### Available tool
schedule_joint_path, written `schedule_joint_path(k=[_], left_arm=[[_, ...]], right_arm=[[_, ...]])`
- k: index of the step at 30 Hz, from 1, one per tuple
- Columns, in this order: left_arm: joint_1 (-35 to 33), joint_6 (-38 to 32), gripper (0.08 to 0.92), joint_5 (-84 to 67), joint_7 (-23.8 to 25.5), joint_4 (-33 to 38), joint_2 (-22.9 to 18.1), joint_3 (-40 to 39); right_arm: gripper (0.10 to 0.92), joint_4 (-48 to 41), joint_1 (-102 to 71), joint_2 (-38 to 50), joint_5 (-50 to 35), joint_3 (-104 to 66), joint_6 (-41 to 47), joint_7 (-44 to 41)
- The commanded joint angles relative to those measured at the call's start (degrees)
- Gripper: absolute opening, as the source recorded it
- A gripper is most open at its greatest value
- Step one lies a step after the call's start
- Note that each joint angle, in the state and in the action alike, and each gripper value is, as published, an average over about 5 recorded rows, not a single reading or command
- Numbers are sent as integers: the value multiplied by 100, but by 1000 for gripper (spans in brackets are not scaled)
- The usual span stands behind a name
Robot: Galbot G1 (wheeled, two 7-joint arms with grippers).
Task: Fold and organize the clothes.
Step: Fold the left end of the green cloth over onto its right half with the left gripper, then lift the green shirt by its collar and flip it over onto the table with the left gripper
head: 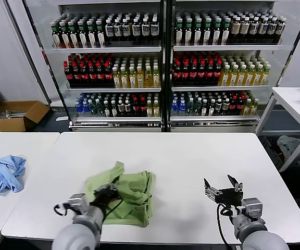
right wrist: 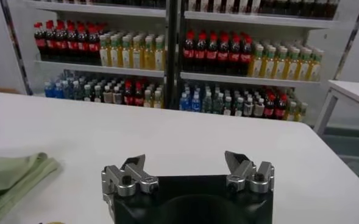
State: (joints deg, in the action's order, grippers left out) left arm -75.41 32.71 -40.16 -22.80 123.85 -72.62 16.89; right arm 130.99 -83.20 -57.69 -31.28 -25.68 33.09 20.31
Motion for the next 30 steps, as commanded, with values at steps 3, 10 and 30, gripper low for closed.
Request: schedule_joint_path(k=[3,10,30], left_arm=[[465,-67,98,87,32,-785,-517,-916],[139,-583,236,858,492,-344,-432,-992],[-905,-325,796,1198,633,-1046,599,1386]], right_arm=[[822,-29,13,-32,22,51,0,-2],[823,-18,57,-21,19,72,-1,-13],[823,-142,138,24,15,262,-10,-61]])
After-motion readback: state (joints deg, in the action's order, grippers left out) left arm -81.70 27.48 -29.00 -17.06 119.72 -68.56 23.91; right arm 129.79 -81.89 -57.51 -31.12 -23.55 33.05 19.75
